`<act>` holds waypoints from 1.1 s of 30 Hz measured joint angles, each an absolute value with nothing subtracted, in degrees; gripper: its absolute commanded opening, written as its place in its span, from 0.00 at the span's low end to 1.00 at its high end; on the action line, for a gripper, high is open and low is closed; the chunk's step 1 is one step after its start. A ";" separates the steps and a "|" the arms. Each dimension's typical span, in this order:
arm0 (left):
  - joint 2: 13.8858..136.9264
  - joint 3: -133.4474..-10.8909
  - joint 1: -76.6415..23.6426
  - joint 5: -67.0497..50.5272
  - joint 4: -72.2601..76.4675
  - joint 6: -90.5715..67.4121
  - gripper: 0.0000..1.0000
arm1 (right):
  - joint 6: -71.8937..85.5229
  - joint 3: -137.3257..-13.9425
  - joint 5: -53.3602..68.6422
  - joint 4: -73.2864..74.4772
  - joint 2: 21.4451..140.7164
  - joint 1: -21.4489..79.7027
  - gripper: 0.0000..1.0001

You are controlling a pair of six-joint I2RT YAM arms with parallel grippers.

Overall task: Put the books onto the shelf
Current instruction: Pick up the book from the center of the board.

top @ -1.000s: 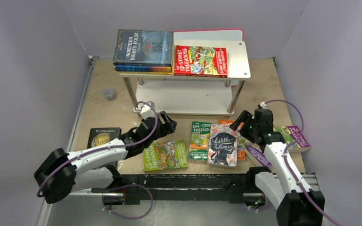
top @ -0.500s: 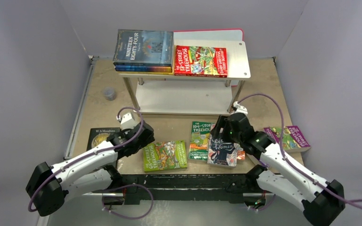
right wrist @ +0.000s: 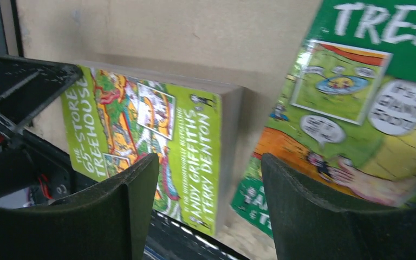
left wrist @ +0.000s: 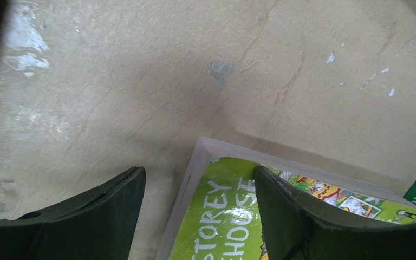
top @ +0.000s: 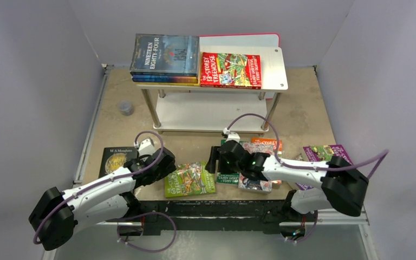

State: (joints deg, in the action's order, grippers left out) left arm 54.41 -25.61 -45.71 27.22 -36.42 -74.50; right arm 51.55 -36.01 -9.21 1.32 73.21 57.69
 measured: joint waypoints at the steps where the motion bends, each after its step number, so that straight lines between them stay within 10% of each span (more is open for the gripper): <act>1: 54.39 -25.30 -45.71 26.89 -35.90 -74.48 0.71 | 52.60 -37.12 -9.43 0.56 75.40 58.43 0.69; 13: 54.78 -24.49 -45.71 23.31 -31.33 -74.26 0.65 | 59.90 -41.45 -10.90 -1.98 86.52 59.51 0.57; 22: 56.05 -24.45 -45.39 22.92 -30.28 -73.80 0.62 | 60.14 -41.78 -8.29 -4.34 88.47 58.83 0.00; 33: 60.10 -27.35 -44.71 23.92 -28.42 -71.05 0.76 | 58.98 -40.40 -8.88 -3.75 80.84 58.70 0.00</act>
State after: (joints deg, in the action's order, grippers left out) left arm 60.10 -27.35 -44.71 23.92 -28.42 -71.05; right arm 58.98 -40.40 -8.88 -3.75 80.84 58.70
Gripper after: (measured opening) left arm 0.718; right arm 0.057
